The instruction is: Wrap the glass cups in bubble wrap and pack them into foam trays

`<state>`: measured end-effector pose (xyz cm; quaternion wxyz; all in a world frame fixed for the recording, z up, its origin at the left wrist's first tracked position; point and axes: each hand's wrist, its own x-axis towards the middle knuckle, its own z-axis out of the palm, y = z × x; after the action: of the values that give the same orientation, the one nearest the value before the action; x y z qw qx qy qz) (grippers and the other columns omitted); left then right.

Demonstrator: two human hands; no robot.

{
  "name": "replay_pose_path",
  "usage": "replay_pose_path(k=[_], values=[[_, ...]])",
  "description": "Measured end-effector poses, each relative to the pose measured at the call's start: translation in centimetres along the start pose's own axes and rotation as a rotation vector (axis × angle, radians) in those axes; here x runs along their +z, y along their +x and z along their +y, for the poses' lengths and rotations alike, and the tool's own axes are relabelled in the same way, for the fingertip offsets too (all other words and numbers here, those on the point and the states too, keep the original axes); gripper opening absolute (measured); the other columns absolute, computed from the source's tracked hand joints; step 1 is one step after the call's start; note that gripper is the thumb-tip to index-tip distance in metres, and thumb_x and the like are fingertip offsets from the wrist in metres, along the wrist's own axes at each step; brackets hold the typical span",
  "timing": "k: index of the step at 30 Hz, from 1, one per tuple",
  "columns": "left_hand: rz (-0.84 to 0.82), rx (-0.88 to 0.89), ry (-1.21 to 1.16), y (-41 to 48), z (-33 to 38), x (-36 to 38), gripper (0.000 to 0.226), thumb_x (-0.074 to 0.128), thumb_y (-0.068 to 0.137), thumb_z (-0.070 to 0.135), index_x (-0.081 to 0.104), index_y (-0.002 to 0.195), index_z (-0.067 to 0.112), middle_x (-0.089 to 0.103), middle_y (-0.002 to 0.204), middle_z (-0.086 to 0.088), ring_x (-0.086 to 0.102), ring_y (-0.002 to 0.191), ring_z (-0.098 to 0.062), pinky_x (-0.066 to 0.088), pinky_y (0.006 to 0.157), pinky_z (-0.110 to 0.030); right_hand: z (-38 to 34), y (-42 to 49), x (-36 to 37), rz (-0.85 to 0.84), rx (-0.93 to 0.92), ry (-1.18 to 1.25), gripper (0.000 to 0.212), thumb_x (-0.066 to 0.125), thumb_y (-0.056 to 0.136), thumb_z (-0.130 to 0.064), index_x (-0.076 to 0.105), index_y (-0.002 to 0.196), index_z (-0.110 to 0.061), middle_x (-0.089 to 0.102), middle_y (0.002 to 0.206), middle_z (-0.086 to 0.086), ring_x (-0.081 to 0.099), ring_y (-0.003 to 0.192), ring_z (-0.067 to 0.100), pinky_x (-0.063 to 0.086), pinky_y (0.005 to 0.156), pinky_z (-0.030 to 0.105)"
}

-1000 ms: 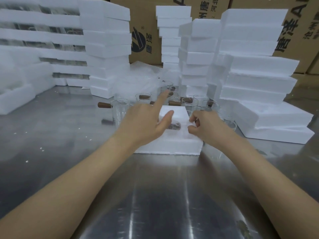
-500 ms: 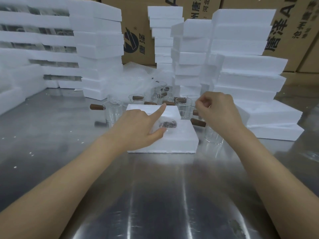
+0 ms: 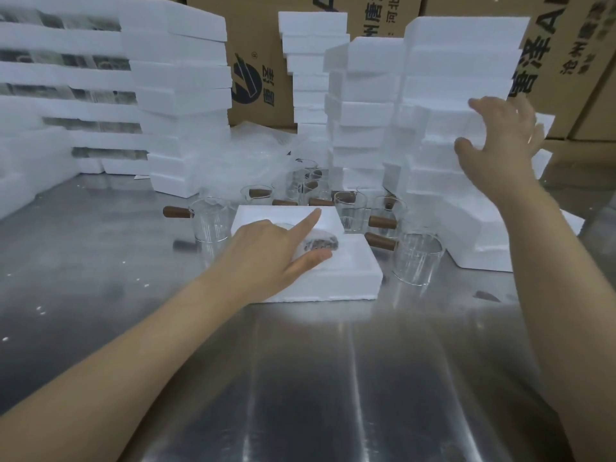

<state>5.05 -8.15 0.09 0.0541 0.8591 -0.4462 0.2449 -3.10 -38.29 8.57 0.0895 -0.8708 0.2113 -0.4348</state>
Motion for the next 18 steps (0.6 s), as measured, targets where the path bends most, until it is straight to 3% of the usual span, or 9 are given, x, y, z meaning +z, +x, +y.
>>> replay_pose_path(k=[4,9,12,16,18], values=[[-0.036,-0.008,-0.059,0.3,0.0,0.2,0.084,-0.001,0.079,0.068,0.009,0.154,0.032,0.04,0.063,0.01,0.041,0.075,-0.019,0.026,0.062,-0.032,1.0,0.5,0.9,-0.041,0.021,-0.006,0.04,0.05,0.093,-0.017,0.05,0.134,-0.02,0.032,0.15,0.002,0.006,0.146,0.026,-0.005,0.115,0.056],[-0.048,-0.017,-0.118,0.7,0.2,0.3,0.079,0.008,0.084,0.064,0.013,0.154,0.027,0.039,0.065,0.007,0.04,0.079,-0.02,0.02,0.069,-0.027,1.0,2.1,0.9,0.025,0.065,-0.053,0.052,0.051,0.094,-0.028,0.036,0.144,-0.028,0.032,0.142,0.015,0.018,0.139,0.034,0.004,0.116,0.054],[-0.004,-0.001,-0.169,0.5,0.2,0.2,0.073,0.019,0.092,0.058,0.021,0.153,0.017,0.034,0.068,0.014,0.034,0.076,-0.016,0.016,0.073,-0.023,1.3,2.1,1.2,0.035,0.071,-0.039,0.045,0.056,0.09,-0.04,0.05,0.133,-0.026,0.03,0.14,0.015,0.018,0.138,0.033,0.004,0.115,0.055],[0.043,-0.013,-0.08,-0.1,0.0,0.3,0.078,0.032,0.09,0.066,0.027,0.151,0.018,0.058,0.099,0.004,0.049,0.099,-0.019,0.02,0.099,-0.03,1.7,2.0,1.5,0.039,0.107,0.022,0.049,0.063,0.082,-0.051,0.051,0.123,-0.026,0.026,0.144,0.011,0.014,0.141,0.027,0.005,0.114,0.057],[0.024,-0.026,-0.025,-0.1,0.2,0.3,0.086,0.027,0.083,0.075,0.026,0.151,0.022,0.065,0.094,0.004,0.056,0.102,-0.018,0.019,0.105,-0.032,1.8,2.3,1.3,0.016,0.135,0.022,0.053,0.064,0.08,-0.055,0.049,0.122,-0.025,0.028,0.145,0.01,0.014,0.142,0.028,0.007,0.112,0.059]])
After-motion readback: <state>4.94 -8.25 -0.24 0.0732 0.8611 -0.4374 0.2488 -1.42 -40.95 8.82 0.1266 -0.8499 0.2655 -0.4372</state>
